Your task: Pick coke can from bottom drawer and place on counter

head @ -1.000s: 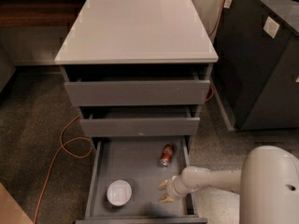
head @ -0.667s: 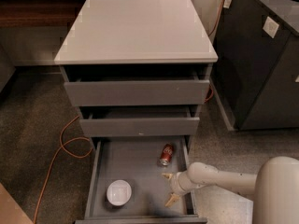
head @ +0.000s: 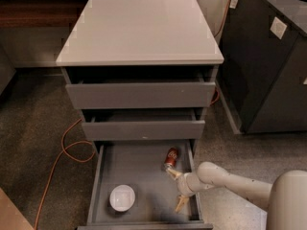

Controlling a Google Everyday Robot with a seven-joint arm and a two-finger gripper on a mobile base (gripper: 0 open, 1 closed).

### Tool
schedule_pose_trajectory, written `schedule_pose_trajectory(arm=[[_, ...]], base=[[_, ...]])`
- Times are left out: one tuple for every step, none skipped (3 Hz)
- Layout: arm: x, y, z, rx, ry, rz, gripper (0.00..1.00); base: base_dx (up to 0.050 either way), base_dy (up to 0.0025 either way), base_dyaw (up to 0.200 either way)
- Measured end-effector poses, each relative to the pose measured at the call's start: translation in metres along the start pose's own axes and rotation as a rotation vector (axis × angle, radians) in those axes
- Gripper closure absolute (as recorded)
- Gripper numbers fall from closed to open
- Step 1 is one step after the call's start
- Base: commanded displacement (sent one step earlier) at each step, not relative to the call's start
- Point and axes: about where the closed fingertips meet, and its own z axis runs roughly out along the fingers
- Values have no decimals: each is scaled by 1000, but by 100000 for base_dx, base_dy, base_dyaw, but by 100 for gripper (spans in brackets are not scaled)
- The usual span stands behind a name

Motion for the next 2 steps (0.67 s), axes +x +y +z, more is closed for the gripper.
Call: schedule_pose_trajectory(arm=[[10, -18, 2, 9, 12, -28, 0], [27, -42, 1, 33, 42, -73, 0]], base=[[0, 0, 0], [0, 0, 0]])
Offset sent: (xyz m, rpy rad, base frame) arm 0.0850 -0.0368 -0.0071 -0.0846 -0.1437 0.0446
